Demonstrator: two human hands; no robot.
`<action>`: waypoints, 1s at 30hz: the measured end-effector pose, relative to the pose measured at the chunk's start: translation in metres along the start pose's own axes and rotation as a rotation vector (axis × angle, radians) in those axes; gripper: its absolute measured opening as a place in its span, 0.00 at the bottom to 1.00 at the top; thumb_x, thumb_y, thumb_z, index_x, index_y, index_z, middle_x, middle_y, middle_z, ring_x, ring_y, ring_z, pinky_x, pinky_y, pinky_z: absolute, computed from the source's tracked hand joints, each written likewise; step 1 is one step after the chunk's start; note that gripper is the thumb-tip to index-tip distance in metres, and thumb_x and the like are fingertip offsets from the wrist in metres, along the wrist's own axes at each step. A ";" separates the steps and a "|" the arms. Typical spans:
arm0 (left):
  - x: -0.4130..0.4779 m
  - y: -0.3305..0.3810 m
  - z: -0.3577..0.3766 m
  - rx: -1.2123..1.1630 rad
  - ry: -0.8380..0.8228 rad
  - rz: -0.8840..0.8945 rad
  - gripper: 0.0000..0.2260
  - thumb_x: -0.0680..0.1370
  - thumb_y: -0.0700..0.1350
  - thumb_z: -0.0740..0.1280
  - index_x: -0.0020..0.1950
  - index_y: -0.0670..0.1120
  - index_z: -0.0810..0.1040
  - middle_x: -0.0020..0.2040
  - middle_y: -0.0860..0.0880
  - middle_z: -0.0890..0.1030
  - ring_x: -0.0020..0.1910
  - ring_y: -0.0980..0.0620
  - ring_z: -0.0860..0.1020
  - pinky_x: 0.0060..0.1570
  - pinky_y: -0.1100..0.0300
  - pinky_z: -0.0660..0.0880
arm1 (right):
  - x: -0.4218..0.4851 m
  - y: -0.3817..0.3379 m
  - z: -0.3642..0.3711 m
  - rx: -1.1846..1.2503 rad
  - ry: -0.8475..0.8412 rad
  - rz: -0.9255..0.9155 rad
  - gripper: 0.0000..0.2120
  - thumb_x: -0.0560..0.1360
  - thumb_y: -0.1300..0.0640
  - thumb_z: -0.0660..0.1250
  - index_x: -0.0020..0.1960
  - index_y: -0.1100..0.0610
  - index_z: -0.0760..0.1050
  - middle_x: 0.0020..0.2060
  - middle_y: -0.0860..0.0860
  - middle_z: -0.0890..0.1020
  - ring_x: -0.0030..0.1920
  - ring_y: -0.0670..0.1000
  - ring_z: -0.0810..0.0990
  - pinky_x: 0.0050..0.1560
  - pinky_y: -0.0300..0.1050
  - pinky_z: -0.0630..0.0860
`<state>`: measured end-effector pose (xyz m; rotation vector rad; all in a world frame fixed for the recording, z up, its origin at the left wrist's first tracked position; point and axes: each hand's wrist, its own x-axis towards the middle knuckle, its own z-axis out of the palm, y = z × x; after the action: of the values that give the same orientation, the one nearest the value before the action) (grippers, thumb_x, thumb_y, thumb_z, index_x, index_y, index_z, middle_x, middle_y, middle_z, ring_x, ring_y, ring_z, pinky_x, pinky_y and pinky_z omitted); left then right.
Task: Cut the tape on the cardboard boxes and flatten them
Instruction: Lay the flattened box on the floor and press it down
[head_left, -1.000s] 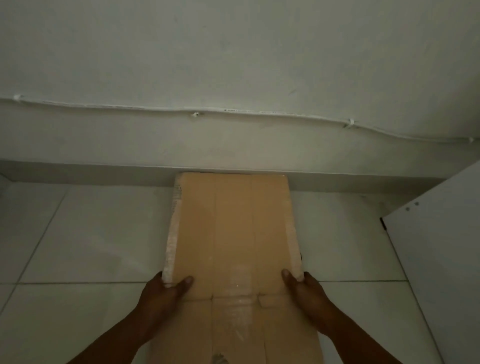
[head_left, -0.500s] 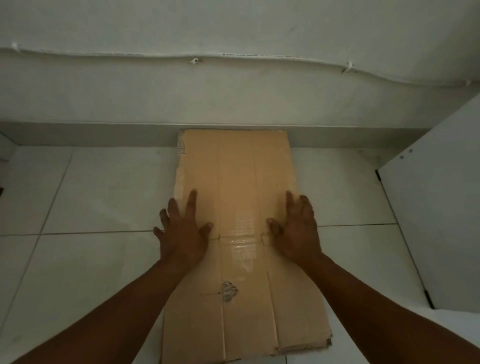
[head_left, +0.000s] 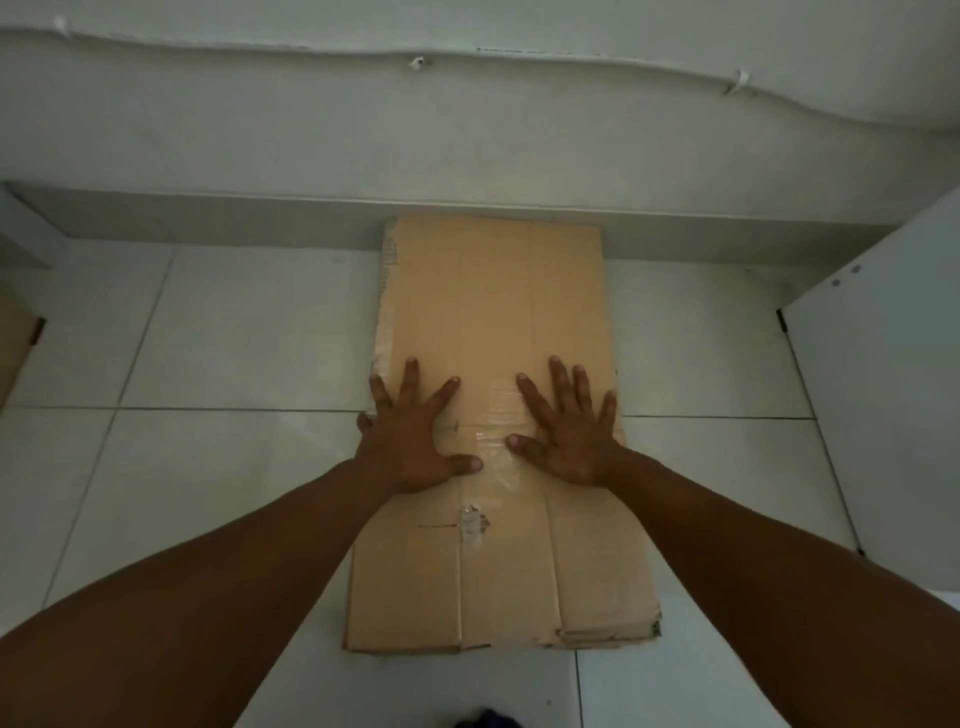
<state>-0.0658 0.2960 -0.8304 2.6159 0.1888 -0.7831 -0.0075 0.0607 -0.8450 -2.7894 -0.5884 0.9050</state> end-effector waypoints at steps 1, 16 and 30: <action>-0.005 -0.006 -0.001 -0.066 0.036 0.015 0.53 0.66 0.73 0.72 0.82 0.62 0.46 0.81 0.50 0.32 0.78 0.38 0.31 0.75 0.30 0.47 | -0.006 0.005 -0.005 0.088 0.032 -0.027 0.46 0.70 0.24 0.53 0.79 0.40 0.37 0.77 0.48 0.29 0.77 0.55 0.28 0.73 0.69 0.34; -0.128 0.009 0.060 0.242 -0.154 0.021 0.71 0.55 0.69 0.80 0.69 0.65 0.20 0.67 0.48 0.13 0.69 0.31 0.20 0.68 0.21 0.43 | -0.158 0.027 0.086 0.172 0.135 -0.060 0.69 0.55 0.22 0.71 0.75 0.39 0.25 0.73 0.53 0.22 0.78 0.61 0.36 0.67 0.64 0.71; -0.121 -0.011 0.061 0.038 -0.146 0.103 0.63 0.57 0.71 0.76 0.78 0.67 0.35 0.72 0.56 0.18 0.74 0.40 0.23 0.74 0.33 0.47 | -0.158 0.024 0.092 0.470 0.194 0.001 0.60 0.62 0.22 0.67 0.78 0.41 0.34 0.76 0.44 0.28 0.78 0.51 0.45 0.69 0.53 0.67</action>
<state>-0.1995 0.2793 -0.8140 2.5671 -0.0022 -0.9442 -0.1711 -0.0242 -0.8418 -2.4109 -0.2957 0.6574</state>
